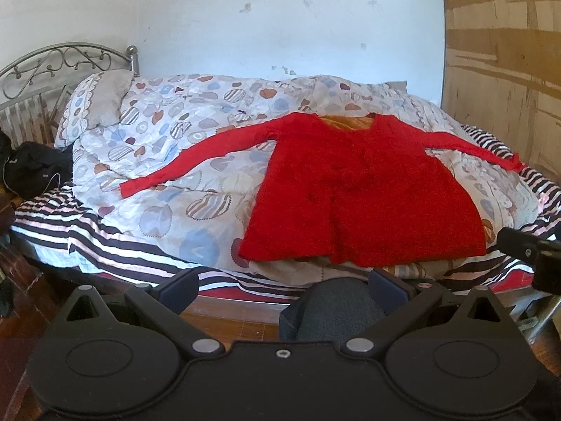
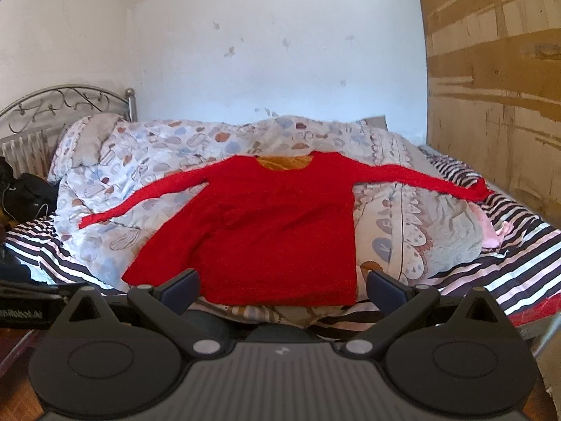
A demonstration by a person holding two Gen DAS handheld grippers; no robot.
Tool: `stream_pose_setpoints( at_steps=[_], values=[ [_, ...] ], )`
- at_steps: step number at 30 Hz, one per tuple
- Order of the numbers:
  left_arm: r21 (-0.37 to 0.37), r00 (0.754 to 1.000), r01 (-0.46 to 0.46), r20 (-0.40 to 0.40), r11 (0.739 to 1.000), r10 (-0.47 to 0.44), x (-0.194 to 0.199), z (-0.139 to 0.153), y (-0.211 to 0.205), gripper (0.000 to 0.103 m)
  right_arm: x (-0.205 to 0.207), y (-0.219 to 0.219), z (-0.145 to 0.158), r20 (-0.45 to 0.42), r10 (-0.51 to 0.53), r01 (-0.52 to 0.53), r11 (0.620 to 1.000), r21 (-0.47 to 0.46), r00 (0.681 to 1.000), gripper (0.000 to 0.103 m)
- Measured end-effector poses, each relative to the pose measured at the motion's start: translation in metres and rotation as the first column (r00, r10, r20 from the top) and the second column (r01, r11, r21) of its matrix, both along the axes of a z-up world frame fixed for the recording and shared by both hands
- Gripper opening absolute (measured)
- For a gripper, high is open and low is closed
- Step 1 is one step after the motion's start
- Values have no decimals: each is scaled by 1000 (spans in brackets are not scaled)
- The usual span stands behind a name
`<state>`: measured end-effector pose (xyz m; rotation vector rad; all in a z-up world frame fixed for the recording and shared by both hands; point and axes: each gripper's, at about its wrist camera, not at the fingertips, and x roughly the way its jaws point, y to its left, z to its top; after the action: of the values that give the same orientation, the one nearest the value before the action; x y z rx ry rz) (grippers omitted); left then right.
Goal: Fold small clothes
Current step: 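Grasp the red sweater's sleeve cuff with the right gripper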
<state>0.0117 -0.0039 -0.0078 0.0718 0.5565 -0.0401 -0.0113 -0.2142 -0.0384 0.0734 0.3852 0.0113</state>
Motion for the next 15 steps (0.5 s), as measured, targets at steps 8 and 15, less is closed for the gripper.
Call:
stream_pose_setpoints(
  at_steps=[8,15],
  values=[
    [17,1000,6,-23,1000,-6,46,25,-14,102,52,-13,28,-75,-34,38,998,48,997,103],
    [81,999,6,-49,997,-2,117,50,-35,103,107,-35,56,-107,-66,75,993,87,992,103]
  ],
)
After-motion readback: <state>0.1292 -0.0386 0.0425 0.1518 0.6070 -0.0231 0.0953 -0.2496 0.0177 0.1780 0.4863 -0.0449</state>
